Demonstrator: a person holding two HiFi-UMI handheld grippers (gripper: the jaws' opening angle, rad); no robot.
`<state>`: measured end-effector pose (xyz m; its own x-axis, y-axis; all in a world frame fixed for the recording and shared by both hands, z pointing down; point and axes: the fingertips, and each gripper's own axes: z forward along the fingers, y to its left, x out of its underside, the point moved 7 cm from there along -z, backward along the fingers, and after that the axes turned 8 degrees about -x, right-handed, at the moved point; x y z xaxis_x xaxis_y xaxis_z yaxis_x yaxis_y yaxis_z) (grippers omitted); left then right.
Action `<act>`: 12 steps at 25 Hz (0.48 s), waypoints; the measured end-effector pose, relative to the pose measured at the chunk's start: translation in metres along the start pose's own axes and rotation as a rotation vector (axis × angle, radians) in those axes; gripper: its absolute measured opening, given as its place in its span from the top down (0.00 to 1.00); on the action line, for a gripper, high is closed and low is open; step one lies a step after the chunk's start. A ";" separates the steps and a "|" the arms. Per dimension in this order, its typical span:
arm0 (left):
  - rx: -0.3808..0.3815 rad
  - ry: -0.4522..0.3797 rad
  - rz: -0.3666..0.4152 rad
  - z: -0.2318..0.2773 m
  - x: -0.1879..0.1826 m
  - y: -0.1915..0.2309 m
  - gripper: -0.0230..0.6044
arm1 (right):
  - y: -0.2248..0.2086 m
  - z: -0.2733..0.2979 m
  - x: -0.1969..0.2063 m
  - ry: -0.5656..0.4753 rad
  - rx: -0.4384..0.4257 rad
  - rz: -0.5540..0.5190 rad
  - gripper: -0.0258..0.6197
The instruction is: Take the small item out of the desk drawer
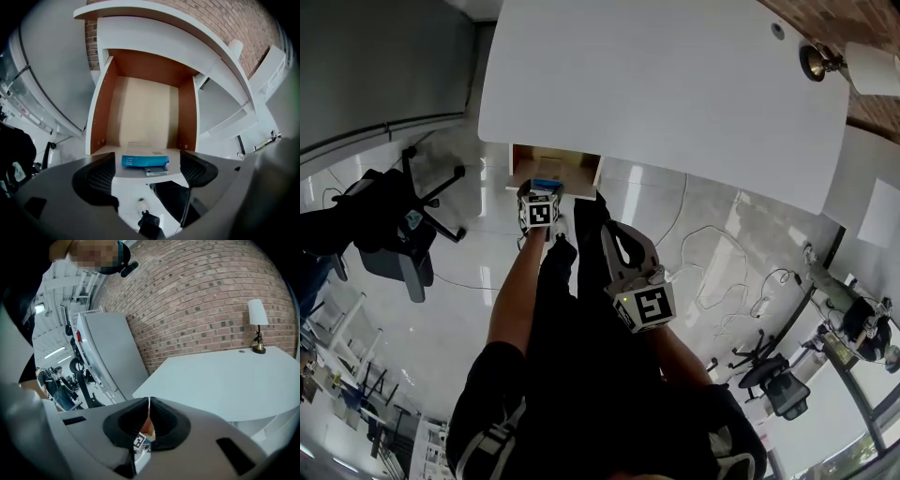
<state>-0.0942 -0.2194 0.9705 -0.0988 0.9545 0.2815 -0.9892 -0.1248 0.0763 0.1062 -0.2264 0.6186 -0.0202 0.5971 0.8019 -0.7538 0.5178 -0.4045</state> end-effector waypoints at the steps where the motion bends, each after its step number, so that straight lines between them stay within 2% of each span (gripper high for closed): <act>1: -0.001 0.014 0.001 0.004 0.001 0.001 0.29 | -0.002 0.002 0.002 0.005 -0.001 0.004 0.91; 8: -0.039 0.101 -0.001 0.026 0.009 0.005 0.26 | -0.016 0.010 0.003 0.026 0.007 0.023 0.91; 12: -0.074 0.145 0.042 0.035 0.010 0.004 0.26 | -0.026 0.011 0.002 0.030 0.020 0.036 0.91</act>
<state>-0.0957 -0.2203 1.0071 -0.1494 0.9786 0.1416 -0.9886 -0.1503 -0.0049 0.1187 -0.2451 0.6353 -0.0284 0.6334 0.7733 -0.7658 0.4834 -0.4241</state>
